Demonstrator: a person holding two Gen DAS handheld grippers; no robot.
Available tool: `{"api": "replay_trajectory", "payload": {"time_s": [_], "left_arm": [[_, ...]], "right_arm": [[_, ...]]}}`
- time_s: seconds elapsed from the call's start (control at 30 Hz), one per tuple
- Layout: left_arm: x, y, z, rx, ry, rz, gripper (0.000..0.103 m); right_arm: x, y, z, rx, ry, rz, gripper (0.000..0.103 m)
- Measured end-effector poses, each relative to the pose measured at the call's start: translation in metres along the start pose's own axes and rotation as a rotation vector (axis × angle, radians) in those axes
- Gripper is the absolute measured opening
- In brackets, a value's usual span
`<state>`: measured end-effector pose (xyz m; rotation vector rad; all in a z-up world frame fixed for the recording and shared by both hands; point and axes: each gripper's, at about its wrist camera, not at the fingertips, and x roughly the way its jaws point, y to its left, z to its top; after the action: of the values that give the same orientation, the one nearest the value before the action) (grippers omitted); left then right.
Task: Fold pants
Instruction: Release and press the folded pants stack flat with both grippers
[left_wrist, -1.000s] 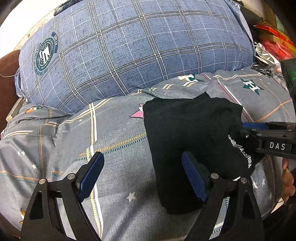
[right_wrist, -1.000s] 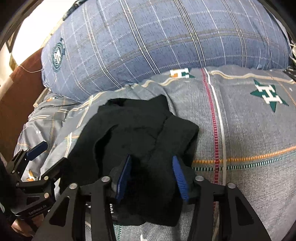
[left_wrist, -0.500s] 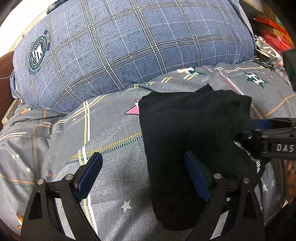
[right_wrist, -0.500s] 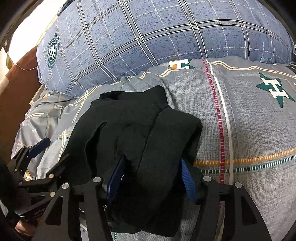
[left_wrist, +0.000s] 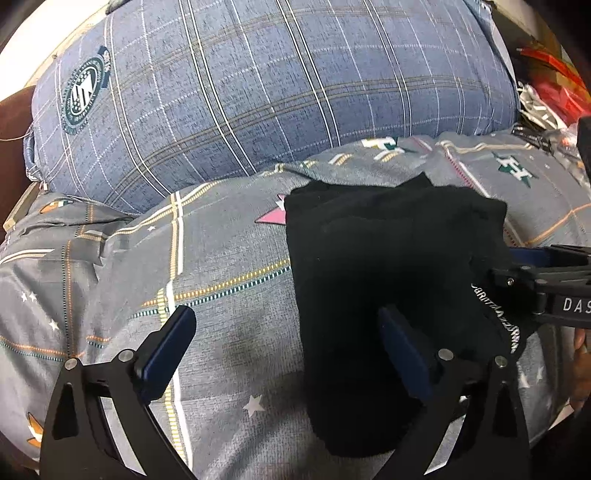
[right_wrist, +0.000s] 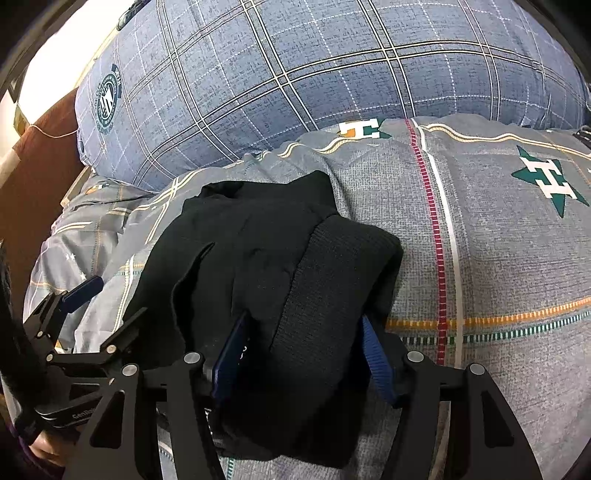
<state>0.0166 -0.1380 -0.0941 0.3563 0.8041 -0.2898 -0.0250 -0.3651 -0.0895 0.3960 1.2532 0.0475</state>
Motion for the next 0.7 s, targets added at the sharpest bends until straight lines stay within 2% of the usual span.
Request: {"api": "replay_trajectory", "payload": {"time_s": [0.4,0.7], "left_arm": [[-0.044,0.010,0.007,0.002,-0.094,0.032,0.099],[-0.063,0.011,0.007,0.001,-0.120,0.037,0.099]], "right_arm": [[-0.029,0.005,-0.001,-0.038,-0.086,-0.018,0.063],[-0.042,-0.008,-0.001,0.024,-0.118,-0.005,0.063]]}}
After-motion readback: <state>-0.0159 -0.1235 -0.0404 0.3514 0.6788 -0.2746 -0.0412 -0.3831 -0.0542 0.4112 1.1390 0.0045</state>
